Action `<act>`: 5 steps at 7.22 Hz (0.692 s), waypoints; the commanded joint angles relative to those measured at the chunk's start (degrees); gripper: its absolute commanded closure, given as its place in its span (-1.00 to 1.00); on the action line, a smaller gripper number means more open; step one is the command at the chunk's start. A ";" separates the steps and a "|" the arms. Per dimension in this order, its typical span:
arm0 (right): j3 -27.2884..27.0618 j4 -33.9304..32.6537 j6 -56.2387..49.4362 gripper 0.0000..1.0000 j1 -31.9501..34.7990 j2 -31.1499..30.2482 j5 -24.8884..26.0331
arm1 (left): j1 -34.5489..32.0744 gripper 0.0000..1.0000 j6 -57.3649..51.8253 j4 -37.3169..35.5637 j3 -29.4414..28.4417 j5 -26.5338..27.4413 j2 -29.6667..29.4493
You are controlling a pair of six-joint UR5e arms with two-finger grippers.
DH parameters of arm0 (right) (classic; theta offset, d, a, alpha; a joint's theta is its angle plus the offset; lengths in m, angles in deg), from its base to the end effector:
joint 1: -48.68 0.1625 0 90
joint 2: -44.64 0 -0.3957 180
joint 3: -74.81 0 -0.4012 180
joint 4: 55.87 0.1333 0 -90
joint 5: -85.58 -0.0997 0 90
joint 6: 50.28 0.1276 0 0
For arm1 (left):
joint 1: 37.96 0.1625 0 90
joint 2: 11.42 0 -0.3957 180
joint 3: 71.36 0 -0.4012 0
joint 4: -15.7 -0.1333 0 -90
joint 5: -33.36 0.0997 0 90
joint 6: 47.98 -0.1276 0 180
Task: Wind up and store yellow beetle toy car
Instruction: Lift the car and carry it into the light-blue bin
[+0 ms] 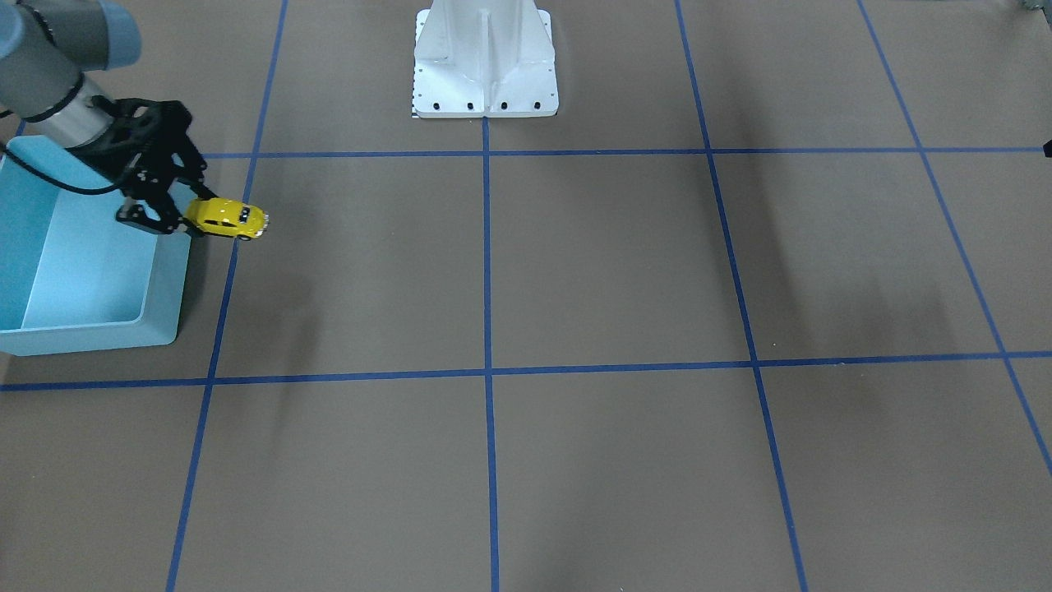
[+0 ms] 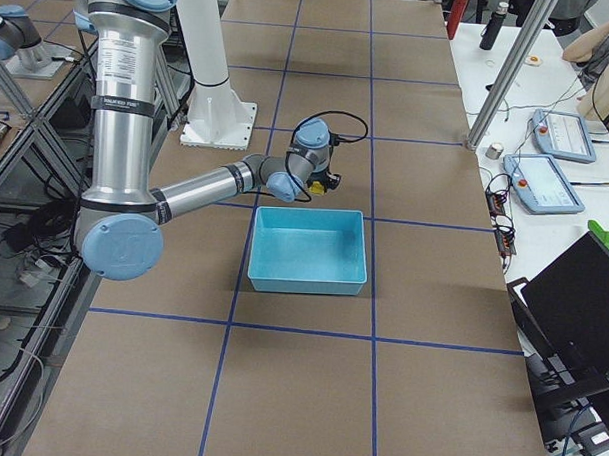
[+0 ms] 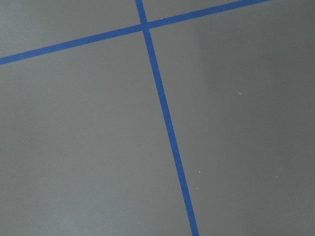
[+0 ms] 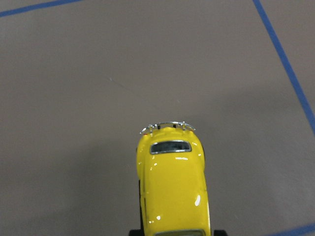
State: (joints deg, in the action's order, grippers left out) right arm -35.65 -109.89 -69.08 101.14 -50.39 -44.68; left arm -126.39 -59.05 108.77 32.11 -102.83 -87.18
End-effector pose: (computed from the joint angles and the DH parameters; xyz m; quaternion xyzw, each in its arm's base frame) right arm -0.2585 -0.4198 0.4327 0.3513 -0.3723 -0.5310 0.6753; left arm -0.0301 -0.4080 0.6357 0.0509 0.3893 0.1091 0.9132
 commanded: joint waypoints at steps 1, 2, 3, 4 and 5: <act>4.61 0.31 -16.71 1.00 11.57 -4.97 -8.75 | 0.00 -1.00 0.00 0.00 0.06 -0.04 -0.17; 6.81 0.32 -24.01 1.00 14.14 -7.69 -9.47 | 0.00 -1.00 0.00 0.00 -0.03 -0.04 -0.17; 8.84 0.84 -25.48 1.00 14.16 -8.50 -9.66 | 0.00 -1.00 0.00 0.00 -0.03 -0.04 -0.17; 15.12 7.46 -25.32 1.00 14.07 -7.99 -9.66 | 0.00 -1.00 0.00 0.00 -0.03 -0.04 -0.17; 21.19 14.83 -24.54 1.00 13.99 -7.02 -9.74 | 0.00 -1.00 0.00 0.00 -0.03 -0.04 -0.08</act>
State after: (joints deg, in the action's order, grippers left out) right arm -21.48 -102.88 -93.66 115.03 -58.06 -54.25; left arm -126.38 -59.05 108.77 32.09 -102.87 -87.33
